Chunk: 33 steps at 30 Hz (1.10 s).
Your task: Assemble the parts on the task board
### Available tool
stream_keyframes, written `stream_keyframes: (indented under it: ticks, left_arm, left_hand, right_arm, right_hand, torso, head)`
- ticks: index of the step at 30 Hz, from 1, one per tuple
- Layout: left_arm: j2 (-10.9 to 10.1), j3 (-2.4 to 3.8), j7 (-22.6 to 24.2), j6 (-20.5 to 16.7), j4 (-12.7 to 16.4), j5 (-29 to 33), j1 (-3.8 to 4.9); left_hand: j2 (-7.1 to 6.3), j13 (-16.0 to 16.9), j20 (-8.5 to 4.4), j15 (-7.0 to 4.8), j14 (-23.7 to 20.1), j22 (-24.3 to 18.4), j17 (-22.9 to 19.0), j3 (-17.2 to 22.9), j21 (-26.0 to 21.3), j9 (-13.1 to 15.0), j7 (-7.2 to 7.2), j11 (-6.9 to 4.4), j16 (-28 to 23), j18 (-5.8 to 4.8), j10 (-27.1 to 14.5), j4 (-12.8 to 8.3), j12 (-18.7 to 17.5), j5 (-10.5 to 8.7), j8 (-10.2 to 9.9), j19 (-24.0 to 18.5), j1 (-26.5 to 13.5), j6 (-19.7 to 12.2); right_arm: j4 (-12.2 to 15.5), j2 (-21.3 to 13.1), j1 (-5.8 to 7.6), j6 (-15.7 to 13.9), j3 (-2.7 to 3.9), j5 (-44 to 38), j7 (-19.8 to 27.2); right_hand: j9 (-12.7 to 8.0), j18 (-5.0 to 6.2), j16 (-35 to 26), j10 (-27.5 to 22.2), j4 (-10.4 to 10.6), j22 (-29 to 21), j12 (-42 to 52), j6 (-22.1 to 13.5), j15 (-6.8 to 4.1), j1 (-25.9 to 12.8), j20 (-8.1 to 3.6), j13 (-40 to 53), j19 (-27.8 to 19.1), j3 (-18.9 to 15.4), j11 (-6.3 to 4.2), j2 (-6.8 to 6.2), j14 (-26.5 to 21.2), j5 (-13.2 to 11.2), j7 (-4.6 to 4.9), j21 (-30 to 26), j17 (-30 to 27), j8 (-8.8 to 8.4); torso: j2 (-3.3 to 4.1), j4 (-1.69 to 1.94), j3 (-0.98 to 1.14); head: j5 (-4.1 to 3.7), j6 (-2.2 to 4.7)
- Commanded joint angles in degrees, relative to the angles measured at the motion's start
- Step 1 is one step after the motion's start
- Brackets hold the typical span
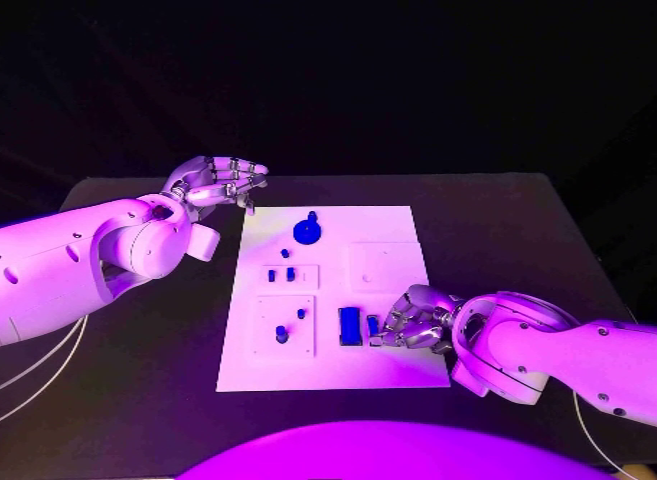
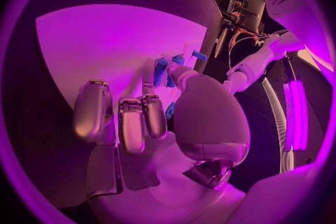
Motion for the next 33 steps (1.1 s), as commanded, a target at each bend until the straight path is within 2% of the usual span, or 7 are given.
stream_keyframes:
  ticks: [1,9,15,33]
  left_arm:
    - [0.1,0.04,0.2,0.8,0.1,0.2,0.06]
    - [0.2,0.03,0.1,0.7,0.1,0.2,0.06]
    - [0.2,0.03,0.1,0.7,0.1,0.2,0.06]
    - [0.2,0.03,0.1,0.7,0.1,0.2,0.06]
  left_hand:
    - [0.43,-0.1,0.18,0.14,-0.2,-0.1,-0.1,-0.1,-0.2,-0.1,0.0,-0.04,0.3,0.88,-0.3,0.3,0.2,-0.03,0.4,0.2,-0.2,-0.3]
    - [0.47,-0.2,0.19,0.15,-0.2,-0.1,-0.1,-0.1,-0.2,-0.1,0.0,-0.03,0.3,0.88,-0.3,0.3,0.3,-0.03,0.4,0.2,-0.3,-0.3]
    - [0.52,-0.2,0.19,0.15,-0.2,-0.1,-0.1,0.0,-0.2,-0.1,0.01,-0.03,0.3,0.88,-0.3,0.4,0.3,-0.03,0.4,0.2,-0.3,-0.3]
    - [0.75,-0.2,0.19,0.16,-0.2,-0.1,-0.1,0.0,-0.2,-0.2,0.02,-0.02,0.4,0.88,-0.3,0.5,0.4,0.0,0.5,0.3,-0.4,-0.3]
  right_arm:
    - [0.0,0.0,-0.11,2.0,-0.01,-0.2,1.5]
    - [-0.7,0.4,-0.13,2.1,-0.01,0.1,1.4]
    - [-2.0,1.2,-0.15,2.3,-0.01,0.1,1.3]
    - [-4.2,2.5,-0.21,1.3,0.01,-1.2,2.3]
  right_hand:
    - [-0.1,-0.54,0.1,2.3,-0.1,10.0,-0.3,-0.1,0.09,0.3,0.32,9.4,0.7,-0.1,0.13,0.49,5.1,0.2,0.2,-0.1,10.5,-0.26]
    - [-0.2,-0.56,0.2,2.3,0.8,10.0,-0.2,0.0,0.15,-0.4,0.36,9.4,0.8,-0.5,0.2,1.03,5.1,0.1,0.26,0.0,10.6,-0.37]
    - [-0.3,-0.56,0.2,2.4,0.1,10.0,-0.2,0.0,0.09,0.8,0.34,9.5,0.8,-0.4,0.08,1.18,5.1,0.2,0.1,0.1,10.6,-0.44]
    - [-0.3,-0.58,0.2,2.4,-0.6,10.0,0.0,0.1,0.01,2.2,0.29,9.6,0.8,-0.1,-0.01,1.34,5.1,0.2,0.0,0.2,10.7,-0.48]
  torso:
    - [0.03,0.03,0.02]
    - [0.07,0.09,-0.03]
    - [0.09,0.13,0.04]
    - [-0.02,0.0,-0.04]
  head:
    - [0.03,0.11]
    - [-0.01,-0.01]
    - [0.12,-0.05]
    - [0.3,0.01]
